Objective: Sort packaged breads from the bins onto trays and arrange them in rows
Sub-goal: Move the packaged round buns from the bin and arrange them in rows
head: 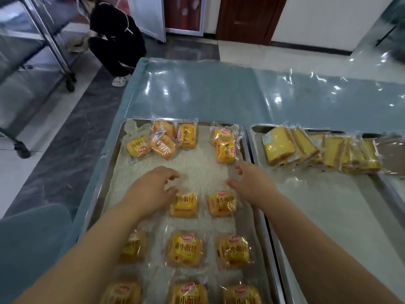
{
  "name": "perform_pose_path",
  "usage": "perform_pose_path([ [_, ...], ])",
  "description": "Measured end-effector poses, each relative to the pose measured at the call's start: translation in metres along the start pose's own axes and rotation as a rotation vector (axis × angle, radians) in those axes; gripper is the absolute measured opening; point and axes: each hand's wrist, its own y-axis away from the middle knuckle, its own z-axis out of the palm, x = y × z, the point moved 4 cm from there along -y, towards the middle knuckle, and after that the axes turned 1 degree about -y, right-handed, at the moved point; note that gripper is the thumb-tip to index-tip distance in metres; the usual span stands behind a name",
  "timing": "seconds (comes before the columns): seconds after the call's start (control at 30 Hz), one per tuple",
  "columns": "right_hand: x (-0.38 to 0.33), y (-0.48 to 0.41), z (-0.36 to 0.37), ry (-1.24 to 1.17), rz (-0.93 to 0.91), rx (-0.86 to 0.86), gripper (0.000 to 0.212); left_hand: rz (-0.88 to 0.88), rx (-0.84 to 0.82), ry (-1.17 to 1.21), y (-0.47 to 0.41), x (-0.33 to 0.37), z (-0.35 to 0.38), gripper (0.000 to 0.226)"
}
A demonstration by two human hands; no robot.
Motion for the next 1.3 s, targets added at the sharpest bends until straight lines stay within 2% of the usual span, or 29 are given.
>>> perform_pose_path([
  [0.13, -0.002, -0.043, -0.005, -0.07, 0.083, 0.073, 0.055, -0.066, 0.104, -0.089, -0.043, -0.019, -0.015, 0.05],
  [0.2, -0.003, -0.059, -0.003, -0.058, 0.129, 0.089, 0.067, -0.117, 0.157, -0.12, -0.059, -0.027, -0.019, 0.052],
  [0.27, -0.005, -0.069, 0.001, -0.009, 0.167, 0.105, 0.077, -0.18, 0.182, -0.099, -0.071, -0.035, -0.019, 0.058],
  [0.4, -0.011, -0.082, 0.011, 0.131, 0.19, 0.14, 0.084, -0.3, 0.179, -0.058, -0.085, -0.051, -0.017, 0.081],
  [0.6, -0.011, -0.078, 0.019, 0.14, 0.155, 0.155, 0.076, -0.376, 0.191, -0.004, -0.089, -0.063, -0.01, 0.083],
  [0.67, -0.01, -0.074, 0.02, 0.097, 0.089, 0.147, 0.072, -0.388, 0.179, 0.014, -0.084, -0.061, -0.009, 0.075],
  [0.77, -0.012, -0.067, 0.018, 0.12, -0.062, 0.1, 0.066, -0.317, 0.195, 0.119, -0.073, -0.051, -0.01, 0.057],
  [0.9, -0.014, -0.064, 0.019, 0.3, -0.245, -0.093, 0.067, -0.164, 0.2, 0.259, -0.06, -0.036, -0.01, 0.038],
  [0.97, -0.013, -0.065, 0.021, 0.355, -0.266, -0.179, 0.072, -0.033, 0.241, 0.231, -0.056, -0.028, -0.011, 0.033],
  [1.07, -0.01, -0.064, 0.023, 0.28, -0.244, -0.205, 0.078, 0.11, 0.279, 0.178, -0.056, -0.026, -0.009, 0.039],
  [1.17, -0.004, -0.06, 0.024, 0.224, -0.236, -0.175, 0.078, 0.183, 0.108, 0.066, -0.059, -0.03, 0.004, 0.043],
  [1.23, -0.001, -0.058, 0.025, 0.211, -0.235, -0.176, 0.078, 0.157, -0.011, 0.043, -0.059, -0.033, 0.007, 0.04],
  [1.3, 0.0, -0.057, 0.025, 0.2, -0.234, -0.18, 0.08, 0.117, -0.06, 0.031, -0.056, -0.036, 0.008, 0.03],
])
